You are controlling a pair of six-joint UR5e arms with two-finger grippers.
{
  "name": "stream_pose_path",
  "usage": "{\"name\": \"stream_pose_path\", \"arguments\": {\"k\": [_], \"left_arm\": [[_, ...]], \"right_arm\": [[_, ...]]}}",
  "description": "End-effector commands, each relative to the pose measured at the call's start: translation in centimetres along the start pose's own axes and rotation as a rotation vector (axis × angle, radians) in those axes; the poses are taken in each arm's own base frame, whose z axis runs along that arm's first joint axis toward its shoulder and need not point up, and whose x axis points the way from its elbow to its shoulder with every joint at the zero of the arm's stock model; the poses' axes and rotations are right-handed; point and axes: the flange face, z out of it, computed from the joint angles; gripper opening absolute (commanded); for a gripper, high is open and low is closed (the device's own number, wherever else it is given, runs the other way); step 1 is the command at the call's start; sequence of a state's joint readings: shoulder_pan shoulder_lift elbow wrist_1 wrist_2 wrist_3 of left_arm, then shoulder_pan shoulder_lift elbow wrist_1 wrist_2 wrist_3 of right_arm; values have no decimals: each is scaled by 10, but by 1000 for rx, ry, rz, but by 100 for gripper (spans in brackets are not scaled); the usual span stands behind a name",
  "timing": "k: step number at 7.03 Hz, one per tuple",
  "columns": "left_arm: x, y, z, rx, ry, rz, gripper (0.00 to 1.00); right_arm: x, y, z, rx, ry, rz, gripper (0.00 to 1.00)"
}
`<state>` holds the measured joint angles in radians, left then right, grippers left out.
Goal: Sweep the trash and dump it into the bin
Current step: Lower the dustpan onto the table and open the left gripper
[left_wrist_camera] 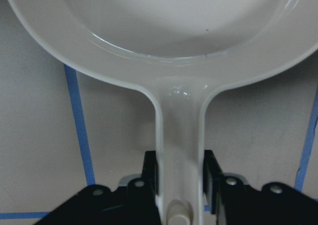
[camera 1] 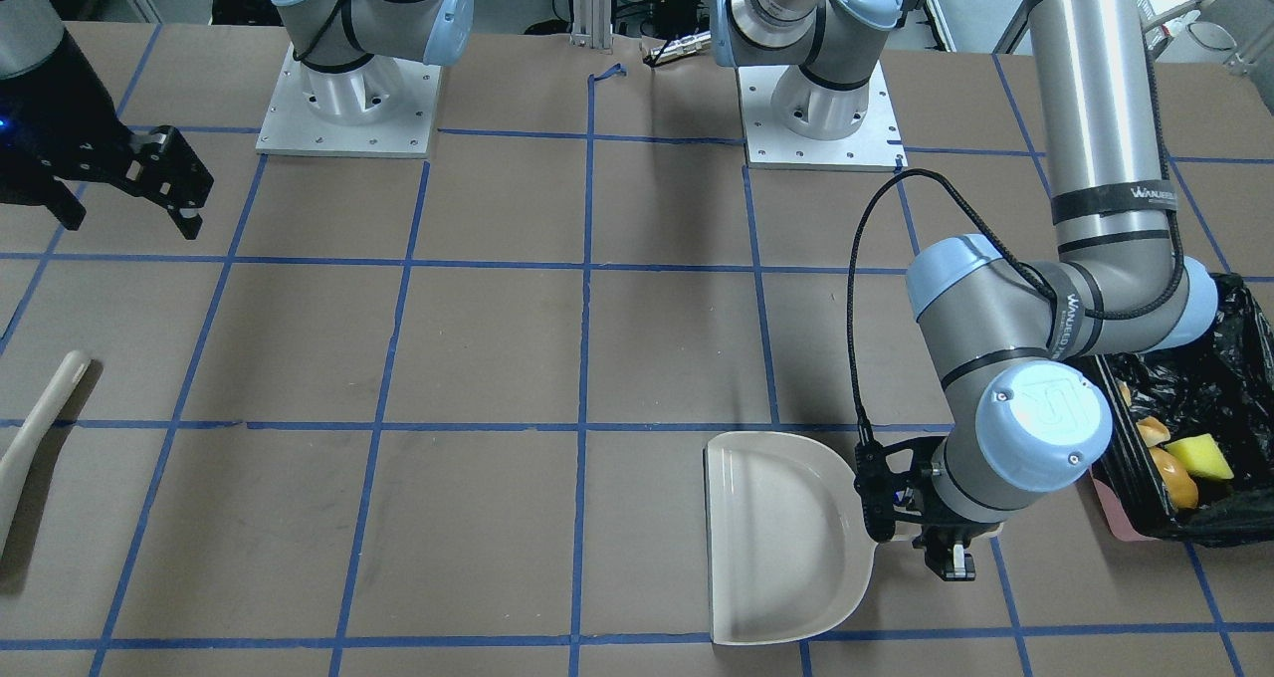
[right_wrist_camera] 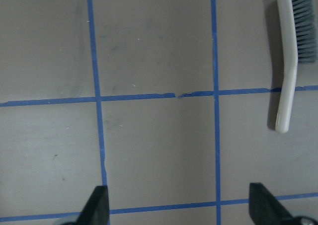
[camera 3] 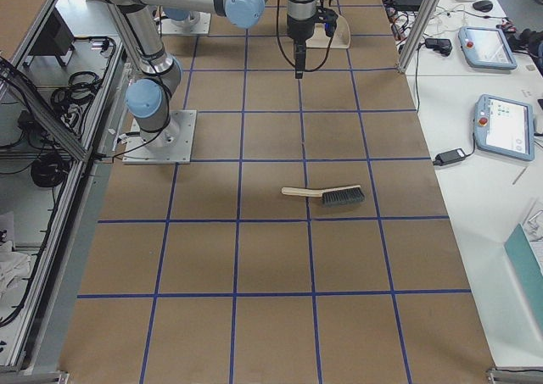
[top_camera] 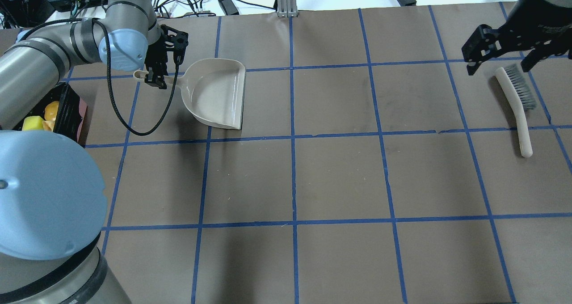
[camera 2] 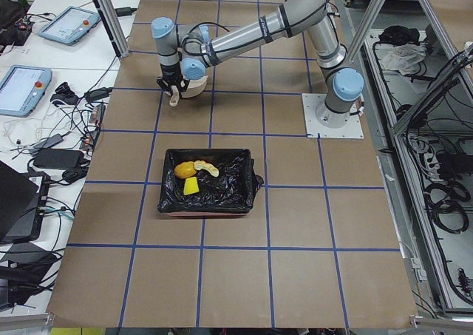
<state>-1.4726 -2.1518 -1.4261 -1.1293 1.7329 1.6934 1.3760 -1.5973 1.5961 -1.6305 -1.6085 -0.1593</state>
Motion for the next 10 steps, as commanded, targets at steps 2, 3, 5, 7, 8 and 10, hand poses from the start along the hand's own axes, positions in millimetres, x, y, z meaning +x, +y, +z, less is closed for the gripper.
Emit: {"name": "stream_pose_path", "arguments": {"k": [2,3,5,7,8,10], "left_arm": [[4,0,-4,-3,3,0,40],[4,-2,-4,9,1,0,46],[5,0,-9,2,-6,-1,53],[4,1,-15,-4,-17,-3,62],[4,3,-23,-6,-32,-7,65],[4,10,-36,-9,-54,-15,71]], "right_arm": [[-61,8,-3,14,-59,41,100],[-62,9,-2,10,-67,43,100],[-62,9,-3,11,-66,43,100],[-62,11,-3,11,-64,38,100],[-62,10,-4,13,-62,38,100],[-62,10,-2,7,-58,37,100]]}}
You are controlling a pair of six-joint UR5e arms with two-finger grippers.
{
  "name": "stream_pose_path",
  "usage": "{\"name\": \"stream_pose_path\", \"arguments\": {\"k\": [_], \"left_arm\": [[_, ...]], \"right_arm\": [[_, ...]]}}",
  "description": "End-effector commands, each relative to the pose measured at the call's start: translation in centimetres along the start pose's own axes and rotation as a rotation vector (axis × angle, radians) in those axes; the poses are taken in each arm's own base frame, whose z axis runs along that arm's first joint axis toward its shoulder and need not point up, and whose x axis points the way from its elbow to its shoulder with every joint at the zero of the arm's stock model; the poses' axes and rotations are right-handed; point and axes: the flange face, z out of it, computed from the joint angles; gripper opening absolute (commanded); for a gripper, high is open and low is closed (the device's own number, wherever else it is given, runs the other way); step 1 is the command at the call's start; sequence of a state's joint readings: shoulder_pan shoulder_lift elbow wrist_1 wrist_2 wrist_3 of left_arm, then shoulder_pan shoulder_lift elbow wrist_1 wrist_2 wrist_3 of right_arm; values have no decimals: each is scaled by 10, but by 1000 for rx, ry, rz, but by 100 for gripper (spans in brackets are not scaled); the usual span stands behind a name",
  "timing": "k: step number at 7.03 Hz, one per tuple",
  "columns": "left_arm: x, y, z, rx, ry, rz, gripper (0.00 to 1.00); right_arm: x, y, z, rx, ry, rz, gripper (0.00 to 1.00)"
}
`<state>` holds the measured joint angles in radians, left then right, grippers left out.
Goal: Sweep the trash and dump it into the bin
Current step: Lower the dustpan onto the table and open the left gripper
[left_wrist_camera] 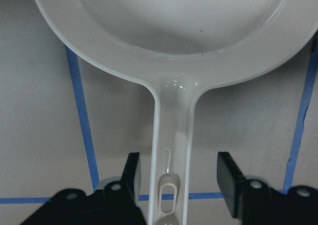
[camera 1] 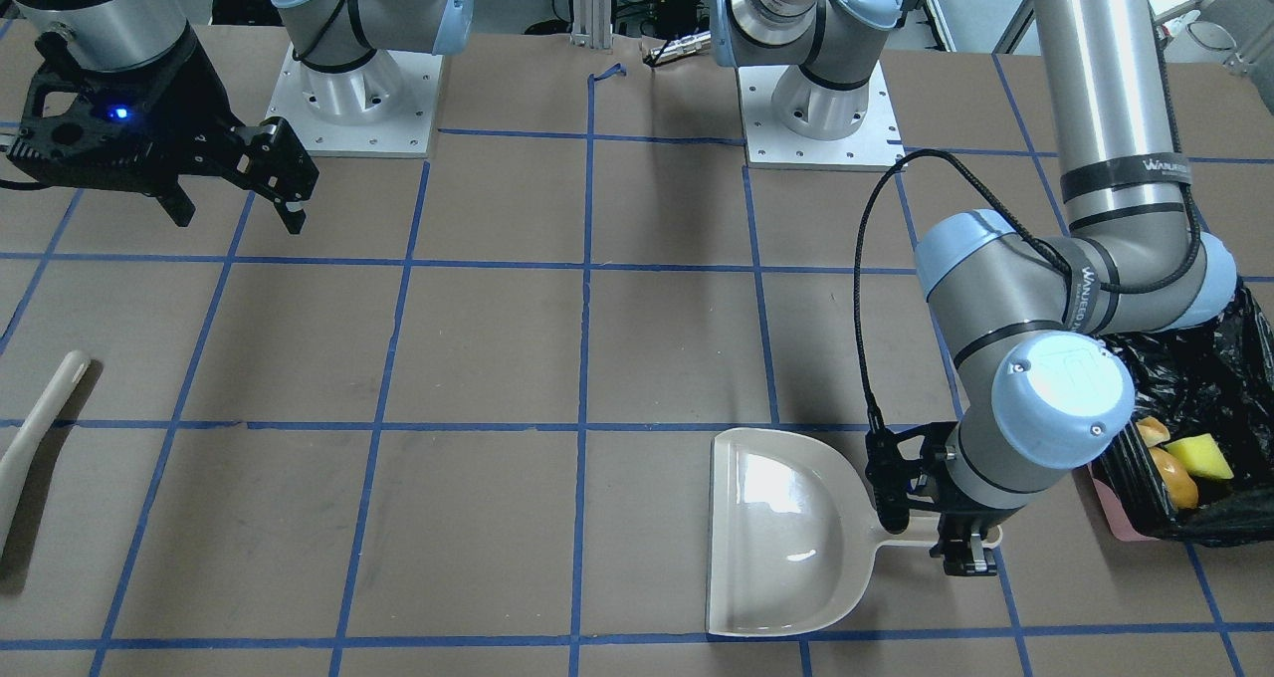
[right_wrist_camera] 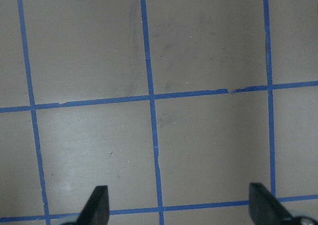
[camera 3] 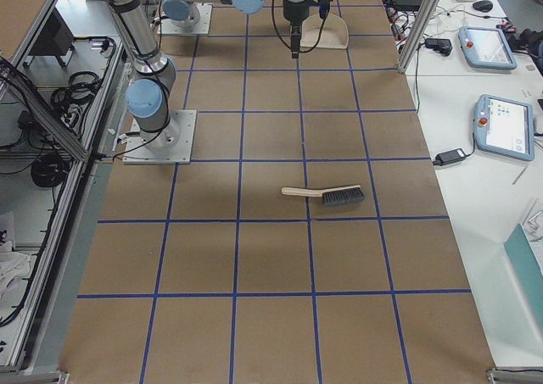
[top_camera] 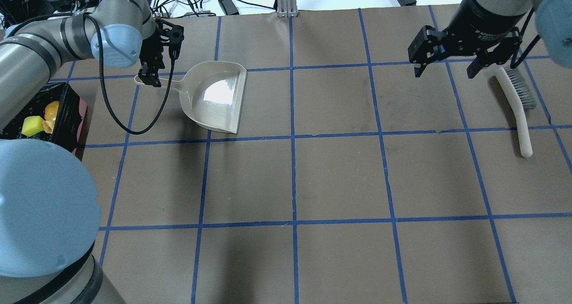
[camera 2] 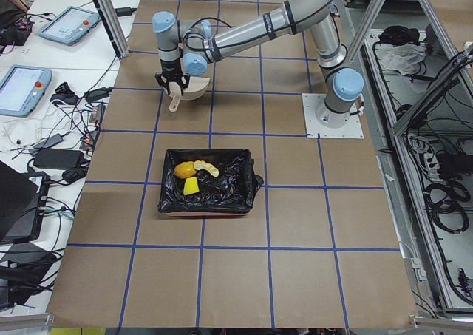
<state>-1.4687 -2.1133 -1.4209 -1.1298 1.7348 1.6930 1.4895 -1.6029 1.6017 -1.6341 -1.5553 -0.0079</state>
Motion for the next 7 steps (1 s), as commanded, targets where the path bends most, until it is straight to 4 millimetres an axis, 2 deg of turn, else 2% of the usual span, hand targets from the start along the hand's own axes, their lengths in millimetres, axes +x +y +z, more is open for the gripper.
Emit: {"name": "stream_pose_path", "arguments": {"k": [1,3,5,7], "left_arm": [[1,1,-11,2,-18,-4,77],[3,-3,-13,7,-18,0,85],[5,-2,-18,6,-25,-1,85],[9,2,-46,-2,-56,-12,85]], "right_arm": [[0,0,0,0,3,-4,100],[0,0,-1,4,3,-8,100],[-1,0,-1,6,-9,-1,100],[-1,0,-1,6,-8,0,100]]}}
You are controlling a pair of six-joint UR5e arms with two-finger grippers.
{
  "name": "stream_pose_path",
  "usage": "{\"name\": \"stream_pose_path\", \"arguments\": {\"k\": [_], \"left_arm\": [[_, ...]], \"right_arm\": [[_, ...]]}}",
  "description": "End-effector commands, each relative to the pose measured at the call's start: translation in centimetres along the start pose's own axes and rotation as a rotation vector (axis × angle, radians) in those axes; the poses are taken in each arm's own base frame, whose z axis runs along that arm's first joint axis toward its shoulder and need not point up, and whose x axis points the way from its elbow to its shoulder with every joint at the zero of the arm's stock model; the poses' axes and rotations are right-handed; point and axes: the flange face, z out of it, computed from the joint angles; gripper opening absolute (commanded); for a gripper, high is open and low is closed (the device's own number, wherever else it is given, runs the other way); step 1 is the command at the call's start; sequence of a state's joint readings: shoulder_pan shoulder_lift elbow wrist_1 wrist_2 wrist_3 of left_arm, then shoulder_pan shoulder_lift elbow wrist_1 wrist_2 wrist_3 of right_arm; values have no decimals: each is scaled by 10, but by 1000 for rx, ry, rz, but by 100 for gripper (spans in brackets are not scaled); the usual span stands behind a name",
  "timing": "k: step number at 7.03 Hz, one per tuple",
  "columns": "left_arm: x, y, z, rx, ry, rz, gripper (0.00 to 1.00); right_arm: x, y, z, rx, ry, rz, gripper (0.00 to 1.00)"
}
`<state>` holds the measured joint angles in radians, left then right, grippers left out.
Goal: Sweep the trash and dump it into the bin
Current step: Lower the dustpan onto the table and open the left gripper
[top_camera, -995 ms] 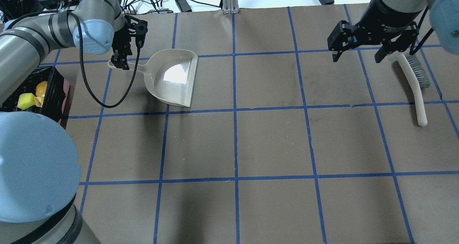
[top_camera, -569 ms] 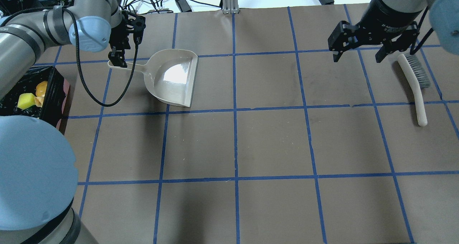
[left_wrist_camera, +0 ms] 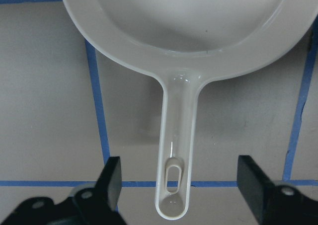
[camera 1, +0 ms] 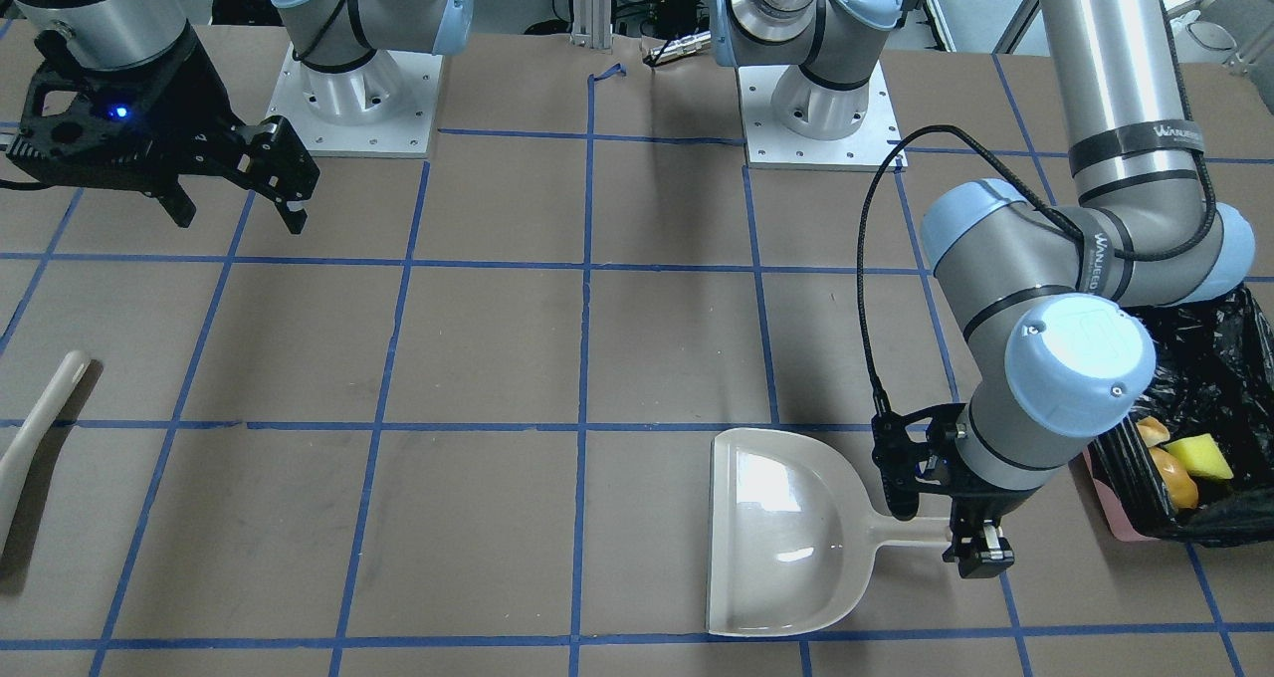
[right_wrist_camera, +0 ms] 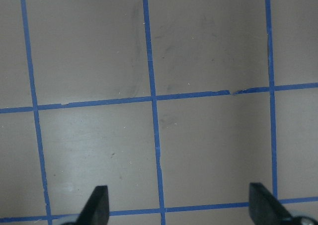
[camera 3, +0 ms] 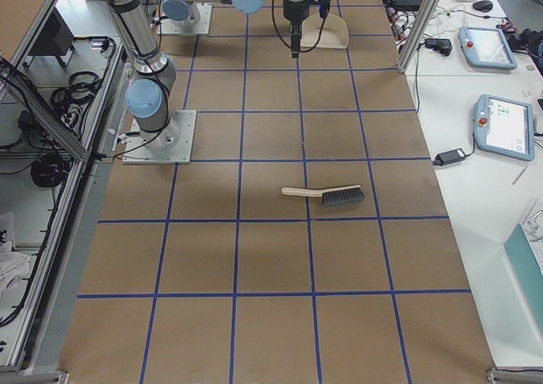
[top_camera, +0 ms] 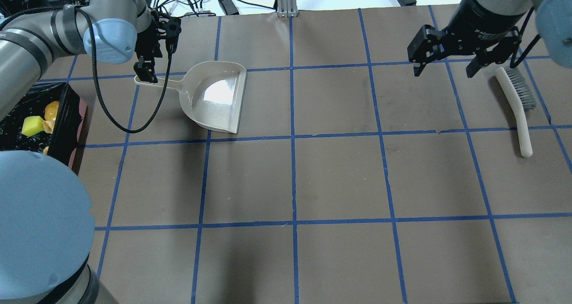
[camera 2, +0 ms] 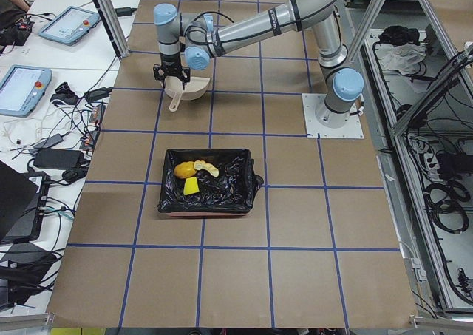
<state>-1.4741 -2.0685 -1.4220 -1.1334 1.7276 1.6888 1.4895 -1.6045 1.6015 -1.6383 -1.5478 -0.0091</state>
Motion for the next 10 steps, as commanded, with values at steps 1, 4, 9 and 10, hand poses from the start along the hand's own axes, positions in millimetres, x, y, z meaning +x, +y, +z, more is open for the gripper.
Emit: {"name": "stream_pose_path", "arguments": {"k": [1,4,9,10], "left_arm": [[11,3,-34,-2,-8,-50,84],[52,-4,-112,25,14,-160,84],[122,-72,-198,130,81,-520,84],[132,-85,-208,131,87,-608,85]], "right_arm": [[1,0,0,0,8,1,100],[0,0,0,0,8,0,100],[0,0,0,-2,11,-8,100],[1,0,0,-2,9,-6,100]]}}
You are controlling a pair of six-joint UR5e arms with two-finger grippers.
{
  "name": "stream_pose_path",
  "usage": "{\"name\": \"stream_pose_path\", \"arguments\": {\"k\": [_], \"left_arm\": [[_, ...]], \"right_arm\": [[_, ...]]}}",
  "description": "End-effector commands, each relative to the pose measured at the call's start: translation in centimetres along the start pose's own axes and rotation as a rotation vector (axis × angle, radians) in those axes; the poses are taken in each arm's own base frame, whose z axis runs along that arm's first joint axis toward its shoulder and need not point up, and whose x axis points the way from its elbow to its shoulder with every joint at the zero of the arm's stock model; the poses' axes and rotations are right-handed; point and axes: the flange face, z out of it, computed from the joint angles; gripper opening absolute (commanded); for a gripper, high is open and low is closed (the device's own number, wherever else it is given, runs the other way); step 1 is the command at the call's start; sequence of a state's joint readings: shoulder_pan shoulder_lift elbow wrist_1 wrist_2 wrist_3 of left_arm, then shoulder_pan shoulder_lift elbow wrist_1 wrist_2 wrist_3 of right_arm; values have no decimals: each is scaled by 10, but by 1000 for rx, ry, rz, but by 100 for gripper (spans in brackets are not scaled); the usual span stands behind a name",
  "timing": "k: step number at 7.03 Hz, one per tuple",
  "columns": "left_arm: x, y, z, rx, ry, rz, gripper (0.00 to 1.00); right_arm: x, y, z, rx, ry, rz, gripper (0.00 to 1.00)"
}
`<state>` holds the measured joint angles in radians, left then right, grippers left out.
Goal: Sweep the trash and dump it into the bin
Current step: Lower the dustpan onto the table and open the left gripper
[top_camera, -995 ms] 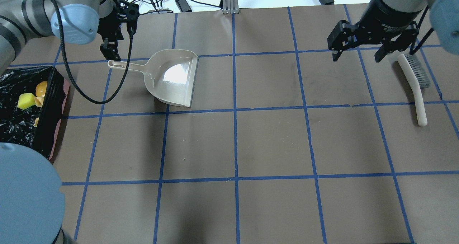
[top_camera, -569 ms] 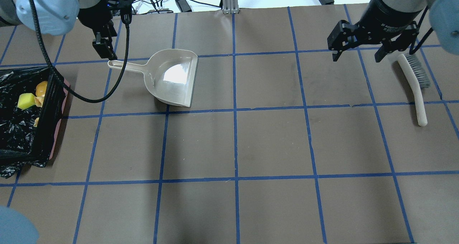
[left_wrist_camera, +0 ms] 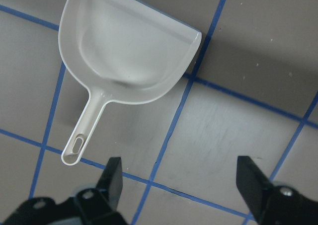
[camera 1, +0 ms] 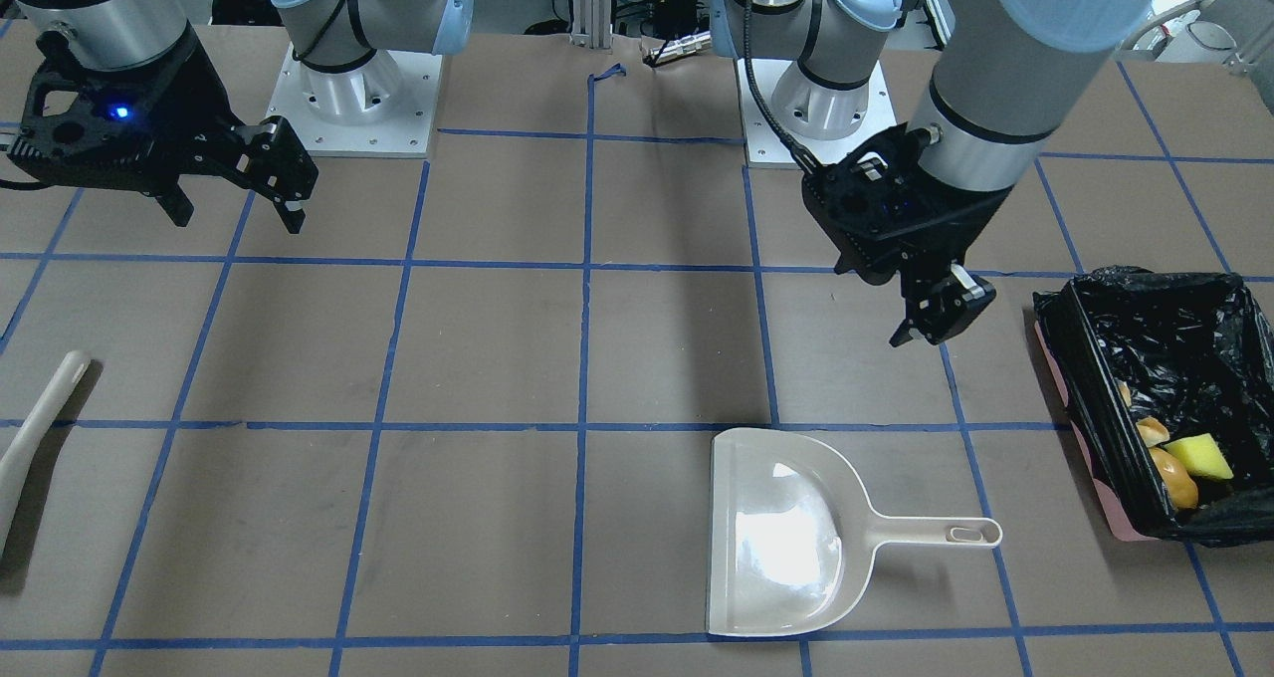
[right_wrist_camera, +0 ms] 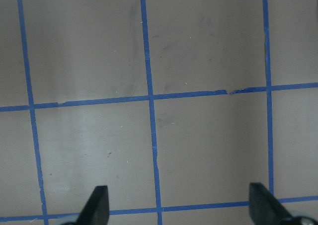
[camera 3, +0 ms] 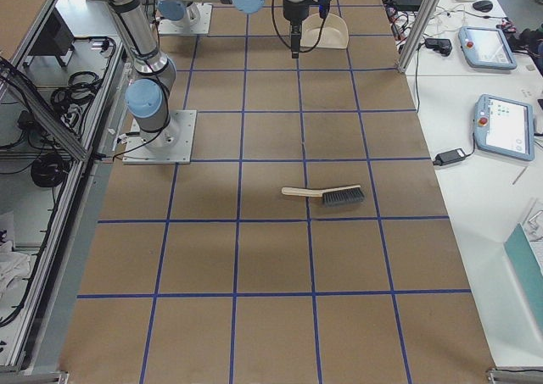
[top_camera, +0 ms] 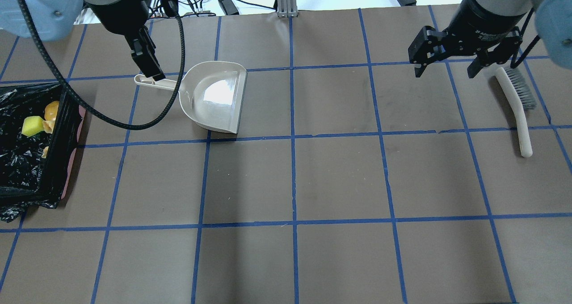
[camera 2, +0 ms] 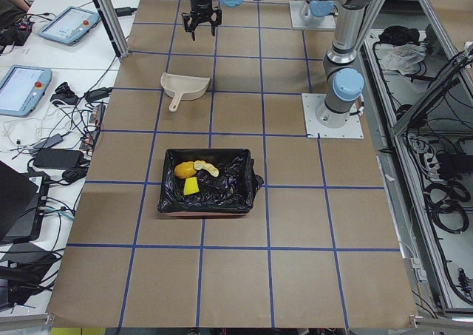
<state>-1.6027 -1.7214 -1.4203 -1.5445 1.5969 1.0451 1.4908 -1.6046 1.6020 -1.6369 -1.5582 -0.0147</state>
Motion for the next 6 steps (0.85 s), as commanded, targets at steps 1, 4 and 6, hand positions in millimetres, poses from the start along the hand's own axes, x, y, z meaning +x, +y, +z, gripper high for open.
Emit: {"name": "stream_pose_path", "arguments": {"k": [1,4,6], "left_arm": [[35,-11,-16,10,12,-174,91],[47,2,-17,-12,36,-338,100],[43,9,-14,-21,32,-414,98]], "right_arm": [[0,0,-1,2,2,-1,100],[1,0,-1,2,2,1,100],[0,1,-2,2,3,1,100]]}}
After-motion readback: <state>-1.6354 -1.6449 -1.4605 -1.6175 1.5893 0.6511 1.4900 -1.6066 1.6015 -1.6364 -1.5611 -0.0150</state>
